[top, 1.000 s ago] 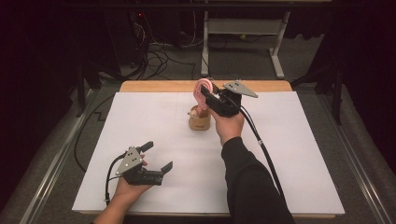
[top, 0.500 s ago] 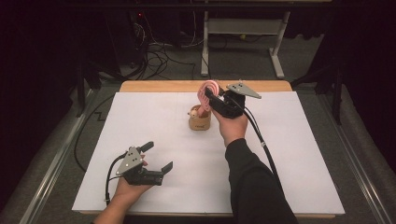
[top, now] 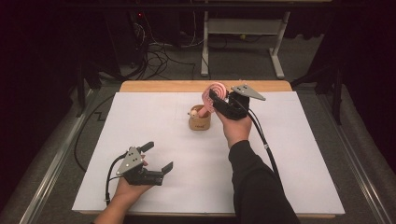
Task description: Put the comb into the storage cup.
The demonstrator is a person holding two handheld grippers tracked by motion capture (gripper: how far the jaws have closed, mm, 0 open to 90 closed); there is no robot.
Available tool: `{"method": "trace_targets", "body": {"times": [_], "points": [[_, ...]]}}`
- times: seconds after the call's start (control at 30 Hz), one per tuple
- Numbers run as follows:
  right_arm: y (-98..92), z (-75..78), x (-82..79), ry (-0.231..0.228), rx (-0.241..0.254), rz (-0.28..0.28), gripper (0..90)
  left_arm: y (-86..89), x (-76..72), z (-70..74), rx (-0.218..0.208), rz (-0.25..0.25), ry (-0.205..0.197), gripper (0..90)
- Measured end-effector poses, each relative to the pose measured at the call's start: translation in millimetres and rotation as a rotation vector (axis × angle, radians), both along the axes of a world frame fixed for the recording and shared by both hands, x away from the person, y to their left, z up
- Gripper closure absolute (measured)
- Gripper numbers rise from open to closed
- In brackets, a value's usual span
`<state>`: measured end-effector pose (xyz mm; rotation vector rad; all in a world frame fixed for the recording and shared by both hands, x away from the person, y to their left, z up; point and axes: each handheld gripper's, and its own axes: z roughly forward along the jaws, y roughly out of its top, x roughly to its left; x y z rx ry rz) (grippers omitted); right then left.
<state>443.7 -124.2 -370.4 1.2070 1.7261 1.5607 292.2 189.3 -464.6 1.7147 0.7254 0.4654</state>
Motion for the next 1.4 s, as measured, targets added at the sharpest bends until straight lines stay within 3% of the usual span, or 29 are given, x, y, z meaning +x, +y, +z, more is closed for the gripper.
{"method": "trace_targets", "body": {"times": [1.4], "points": [[-27.0, -18.2, -1.3, 0.057, -0.002, -0.035, 46.1, -2.0, 0.6, -0.7, 0.013, -0.013, 0.003, 0.0]]}}
